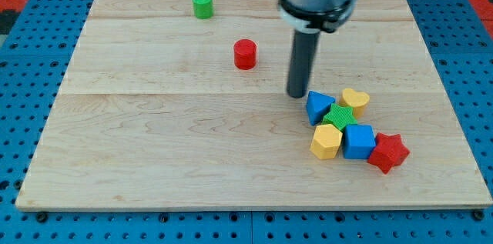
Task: Drag the red circle diagonally bottom to green circle
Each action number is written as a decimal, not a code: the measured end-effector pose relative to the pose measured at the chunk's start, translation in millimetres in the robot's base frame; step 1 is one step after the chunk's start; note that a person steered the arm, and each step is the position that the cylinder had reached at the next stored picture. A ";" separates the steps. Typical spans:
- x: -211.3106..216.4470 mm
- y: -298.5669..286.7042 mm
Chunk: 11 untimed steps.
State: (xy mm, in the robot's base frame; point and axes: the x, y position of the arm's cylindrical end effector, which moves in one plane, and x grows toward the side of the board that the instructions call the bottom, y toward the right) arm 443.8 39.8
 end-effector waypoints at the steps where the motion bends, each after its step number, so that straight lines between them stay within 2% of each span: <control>1: -19.3 -82.5; 2: -45.2 -148.6; 3: -110.7 -115.8; 4: -82.9 -15.3; 5: -35.3 61.2; 9: -31.5 60.1; 10: -32.7 52.8; 11: -29.2 20.7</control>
State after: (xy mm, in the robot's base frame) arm 414.7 60.4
